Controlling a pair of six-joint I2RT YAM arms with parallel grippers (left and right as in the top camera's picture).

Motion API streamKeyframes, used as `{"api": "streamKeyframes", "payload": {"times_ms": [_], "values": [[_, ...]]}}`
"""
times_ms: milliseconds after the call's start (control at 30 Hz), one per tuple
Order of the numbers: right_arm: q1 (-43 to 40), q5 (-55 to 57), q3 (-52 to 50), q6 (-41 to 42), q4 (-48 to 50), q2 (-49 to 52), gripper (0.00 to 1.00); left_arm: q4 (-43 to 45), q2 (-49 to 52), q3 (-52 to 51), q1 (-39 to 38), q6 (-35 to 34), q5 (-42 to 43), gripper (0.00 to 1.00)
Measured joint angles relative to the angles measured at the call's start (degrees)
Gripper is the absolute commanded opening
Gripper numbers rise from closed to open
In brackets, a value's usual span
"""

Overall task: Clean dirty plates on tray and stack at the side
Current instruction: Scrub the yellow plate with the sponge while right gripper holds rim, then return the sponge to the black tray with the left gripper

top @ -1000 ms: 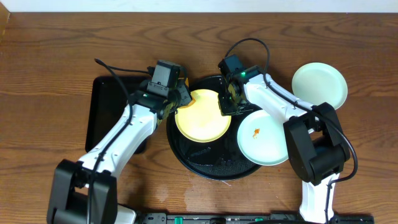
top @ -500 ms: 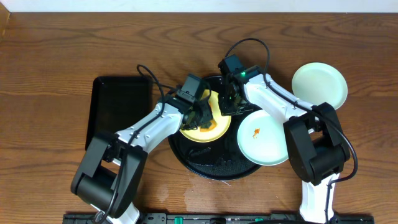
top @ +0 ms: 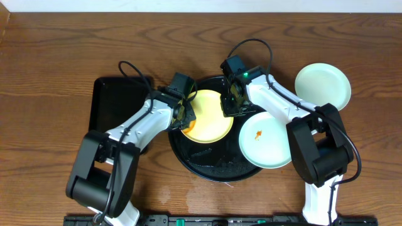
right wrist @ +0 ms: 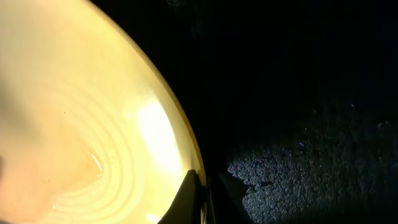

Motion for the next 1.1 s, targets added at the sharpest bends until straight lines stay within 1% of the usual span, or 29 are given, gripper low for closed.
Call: {"api": "streamKeyframes", "payload": {"times_ms": [100, 200, 367, 500, 600, 767, 867, 1000, 1100], "values": [[0.00, -0.22, 0.00, 0.00, -0.02, 0.00, 0.01, -0.33, -2.97, 0.00, 0.76, 2.19, -1.27, 0.07], [0.00, -0.22, 0.00, 0.00, 0.02, 0.00, 0.01, -0.42, -8.57, 0.04, 2.08, 4.26, -3.23, 0.07], [0.00, -0.22, 0.11, 0.00, -0.15, 0.00, 0.01, -0.52, -22.40, 0.42, 5.46, 6.80, -4.94, 0.08], [0.04, 0.37, 0.33, 0.00, -0.39, -0.17, 0.01, -2.93, -31.58, 0.96, 10.69, 8.55, -5.84, 0.07], [0.50, 3.54, 0.33, -0.02, -0.63, -1.55, 0.01, -5.64, -34.91, 1.01, 16.39, 9.38, -6.32, 0.07], [3.54, 14.88, 0.35, -0.44, -0.70, -9.07, 0.01, -8.76, -34.84, 0.98, 27.08, 10.25, -7.04, 0.07], [7.06, 23.06, 0.50, -0.92, -0.72, -14.97, 0.01, -9.51, -33.00, 0.98, 31.76, 11.02, -7.08, 0.07], [12.15, 34.84, 0.87, -1.62, -0.61, -20.96, 0.01, -9.79, -28.81, 0.98, 35.21, 11.26, -5.97, 0.07], [15.72, 43.93, 0.98, -3.52, 0.83, -23.67, 0.01, -9.70, -25.07, 0.98, 35.69, 11.39, -4.63, 0.08]]}}
